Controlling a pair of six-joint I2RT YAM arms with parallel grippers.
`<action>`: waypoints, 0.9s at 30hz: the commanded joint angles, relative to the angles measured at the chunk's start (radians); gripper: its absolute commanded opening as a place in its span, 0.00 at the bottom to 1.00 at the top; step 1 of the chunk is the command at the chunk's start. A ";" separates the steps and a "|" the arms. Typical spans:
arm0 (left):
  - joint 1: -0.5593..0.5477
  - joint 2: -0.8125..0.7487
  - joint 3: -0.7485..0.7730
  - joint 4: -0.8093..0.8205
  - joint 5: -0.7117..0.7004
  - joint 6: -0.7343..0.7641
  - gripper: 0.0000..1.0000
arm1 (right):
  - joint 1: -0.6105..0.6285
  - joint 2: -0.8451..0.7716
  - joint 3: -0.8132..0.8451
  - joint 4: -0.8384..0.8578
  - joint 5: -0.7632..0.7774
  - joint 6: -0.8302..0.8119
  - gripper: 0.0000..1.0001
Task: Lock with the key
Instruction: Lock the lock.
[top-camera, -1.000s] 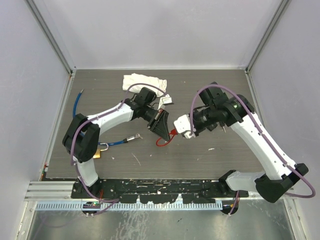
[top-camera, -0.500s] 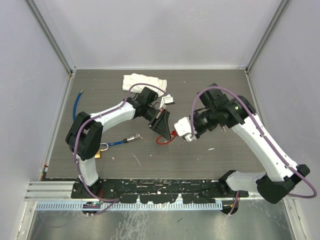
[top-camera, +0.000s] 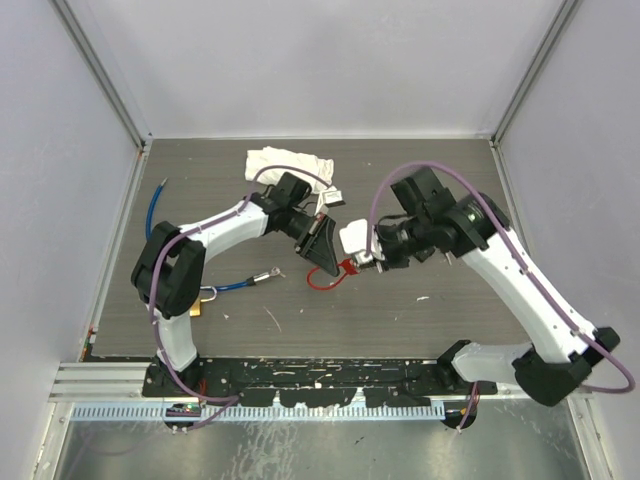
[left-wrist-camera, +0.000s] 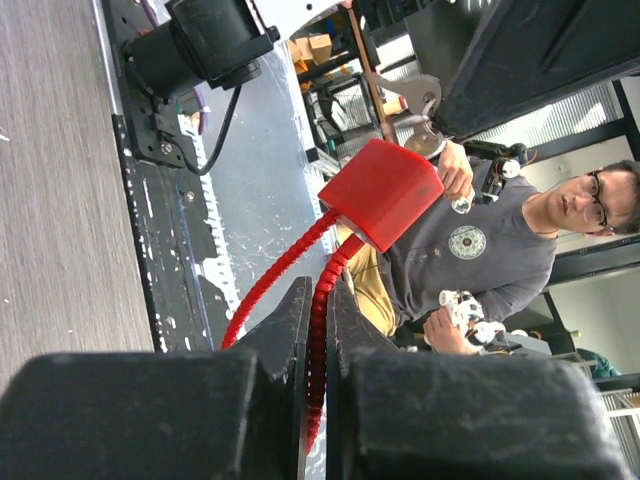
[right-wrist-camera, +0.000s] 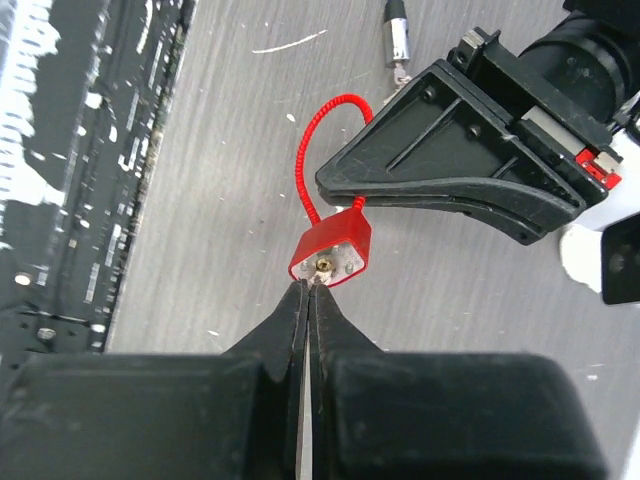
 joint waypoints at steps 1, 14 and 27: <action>0.059 0.031 0.001 -0.030 0.021 0.023 0.00 | 0.001 0.051 0.151 -0.175 -0.135 0.176 0.01; 0.059 0.067 0.130 -0.573 0.003 0.464 0.00 | 0.002 -0.083 0.044 -0.038 0.036 0.015 0.01; 0.058 0.245 0.400 -1.347 -0.029 1.196 0.00 | -0.020 -0.071 0.096 0.000 0.058 0.155 0.01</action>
